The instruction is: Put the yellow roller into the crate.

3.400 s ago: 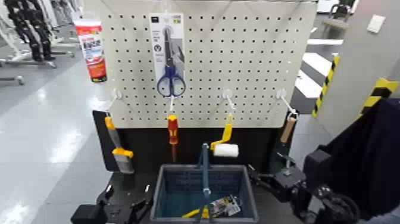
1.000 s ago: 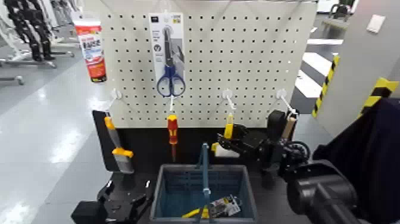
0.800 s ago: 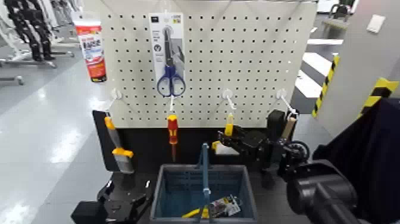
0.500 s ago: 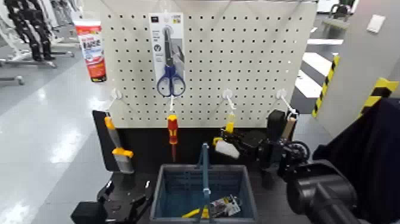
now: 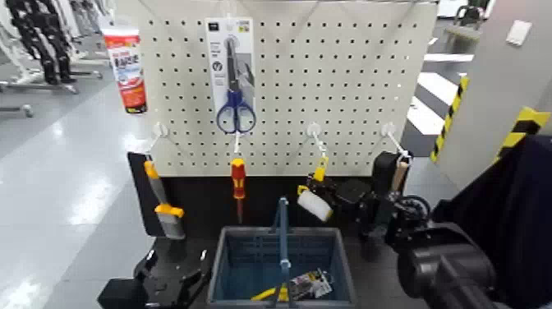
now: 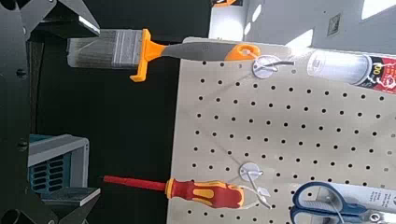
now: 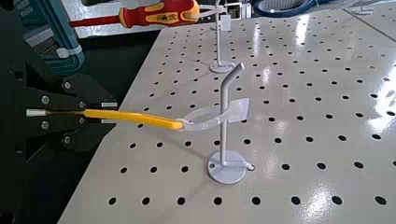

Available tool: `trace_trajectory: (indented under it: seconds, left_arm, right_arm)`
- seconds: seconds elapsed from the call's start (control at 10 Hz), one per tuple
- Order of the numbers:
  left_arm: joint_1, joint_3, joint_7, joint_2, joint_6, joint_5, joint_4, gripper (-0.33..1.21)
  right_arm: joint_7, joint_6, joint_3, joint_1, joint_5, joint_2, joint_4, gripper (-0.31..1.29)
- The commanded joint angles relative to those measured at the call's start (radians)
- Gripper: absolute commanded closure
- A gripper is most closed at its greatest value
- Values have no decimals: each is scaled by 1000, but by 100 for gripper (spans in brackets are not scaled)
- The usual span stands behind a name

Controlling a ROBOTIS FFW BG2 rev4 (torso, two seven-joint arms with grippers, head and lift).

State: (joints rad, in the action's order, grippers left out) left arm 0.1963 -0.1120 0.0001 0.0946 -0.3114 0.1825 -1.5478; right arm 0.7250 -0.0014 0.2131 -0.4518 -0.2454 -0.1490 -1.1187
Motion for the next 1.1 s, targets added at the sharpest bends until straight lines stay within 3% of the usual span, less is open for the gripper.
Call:
trace_trajectory:
  seconds: [0.1,1.1]
  left_arm:
    - [0,0,1,-1,0,0,0,11]
    - [2,0,1,-1,5,0,2,11]
  right_arm:
    - [2,17,-6,22,-3,3,-47,126]
    - [-15,149,-57,191,-17,6,-365,126]
